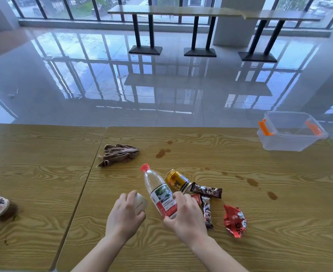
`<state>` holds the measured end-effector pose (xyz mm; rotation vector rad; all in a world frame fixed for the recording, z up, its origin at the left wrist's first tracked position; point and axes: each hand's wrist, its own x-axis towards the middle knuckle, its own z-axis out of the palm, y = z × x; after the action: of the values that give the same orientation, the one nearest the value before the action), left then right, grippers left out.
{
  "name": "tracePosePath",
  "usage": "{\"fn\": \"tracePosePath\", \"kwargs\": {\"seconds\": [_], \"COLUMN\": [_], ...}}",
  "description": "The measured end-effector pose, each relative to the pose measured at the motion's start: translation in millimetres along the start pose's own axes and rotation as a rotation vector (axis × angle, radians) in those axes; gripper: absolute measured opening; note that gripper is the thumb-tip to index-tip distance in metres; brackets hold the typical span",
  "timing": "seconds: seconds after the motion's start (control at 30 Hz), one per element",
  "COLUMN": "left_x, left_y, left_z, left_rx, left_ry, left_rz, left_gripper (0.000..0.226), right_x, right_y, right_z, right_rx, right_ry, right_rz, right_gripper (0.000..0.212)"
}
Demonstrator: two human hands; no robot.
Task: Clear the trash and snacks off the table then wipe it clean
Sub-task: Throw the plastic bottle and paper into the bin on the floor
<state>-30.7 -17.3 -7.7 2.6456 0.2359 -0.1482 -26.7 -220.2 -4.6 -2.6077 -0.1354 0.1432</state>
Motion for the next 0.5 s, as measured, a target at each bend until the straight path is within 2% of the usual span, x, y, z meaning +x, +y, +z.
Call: {"fn": "tracePosePath", "kwargs": {"seconds": [0.23,0.5], "left_x": [0.0,12.0], "left_y": [25.1,31.7], "left_z": [-4.9,-12.5], "left_rx": [0.013,-0.009], "left_ry": [0.039,-0.022], "left_rz": [0.071,0.247], "left_gripper": [0.067,0.068], "right_x": [-5.3,-32.1], "right_y": [11.5,2.9], "right_z": [-19.6,-24.0], "right_rx": [0.016,0.028], "right_ry": [0.071,0.227], "right_rz": [-0.02,0.163], "right_gripper": [0.049,0.05]}}
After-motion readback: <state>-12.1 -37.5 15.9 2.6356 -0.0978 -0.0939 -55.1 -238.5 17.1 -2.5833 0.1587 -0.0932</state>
